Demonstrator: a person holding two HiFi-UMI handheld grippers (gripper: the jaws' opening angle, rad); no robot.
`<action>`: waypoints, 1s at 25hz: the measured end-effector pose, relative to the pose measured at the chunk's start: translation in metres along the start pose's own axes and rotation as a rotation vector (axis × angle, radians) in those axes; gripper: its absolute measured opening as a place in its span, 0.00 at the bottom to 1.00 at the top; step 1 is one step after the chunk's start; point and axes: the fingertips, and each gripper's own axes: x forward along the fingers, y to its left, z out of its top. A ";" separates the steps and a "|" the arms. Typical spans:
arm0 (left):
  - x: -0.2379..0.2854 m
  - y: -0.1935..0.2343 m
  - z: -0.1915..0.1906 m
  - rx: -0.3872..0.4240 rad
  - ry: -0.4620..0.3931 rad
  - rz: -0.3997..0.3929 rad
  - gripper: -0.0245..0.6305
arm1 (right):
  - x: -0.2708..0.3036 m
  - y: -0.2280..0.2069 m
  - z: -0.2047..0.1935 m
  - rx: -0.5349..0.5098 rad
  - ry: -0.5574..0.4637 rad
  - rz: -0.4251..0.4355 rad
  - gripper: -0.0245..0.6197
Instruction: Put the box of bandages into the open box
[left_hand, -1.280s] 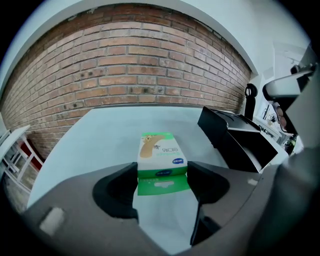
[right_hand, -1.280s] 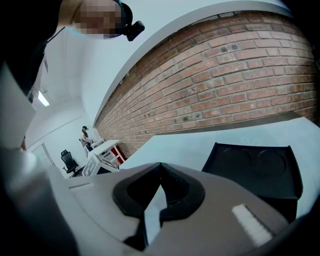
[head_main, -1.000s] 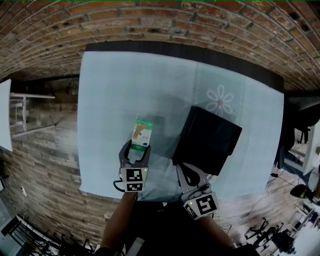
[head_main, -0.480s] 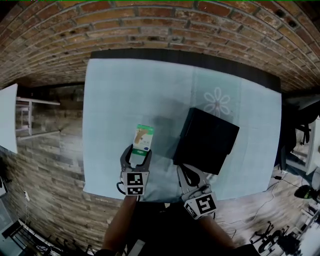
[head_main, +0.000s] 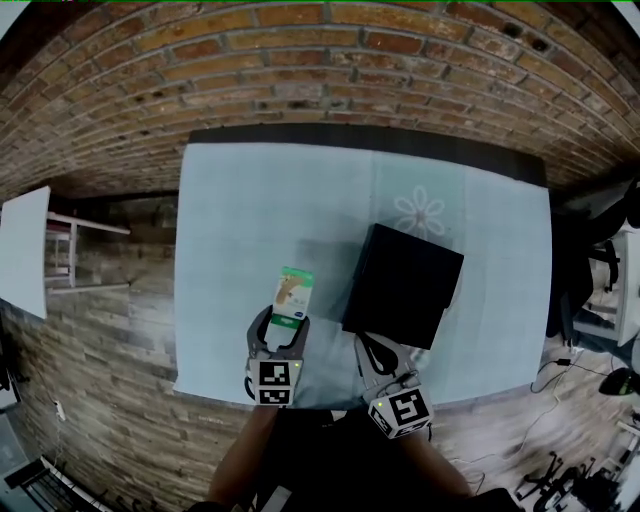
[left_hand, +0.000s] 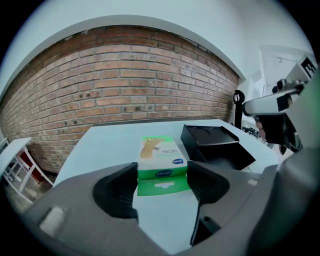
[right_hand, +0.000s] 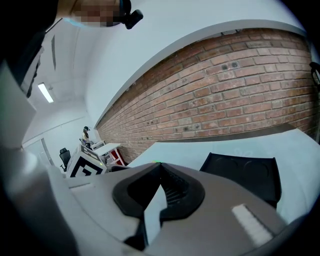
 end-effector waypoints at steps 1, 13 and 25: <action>-0.003 -0.004 0.002 0.004 -0.003 -0.004 0.52 | -0.003 0.000 0.001 -0.002 -0.005 0.000 0.04; -0.037 -0.037 0.028 0.032 -0.074 -0.010 0.52 | -0.037 -0.006 0.009 -0.022 -0.059 -0.010 0.04; -0.055 -0.095 0.052 0.108 -0.134 -0.088 0.52 | -0.077 -0.020 0.017 -0.047 -0.118 -0.052 0.04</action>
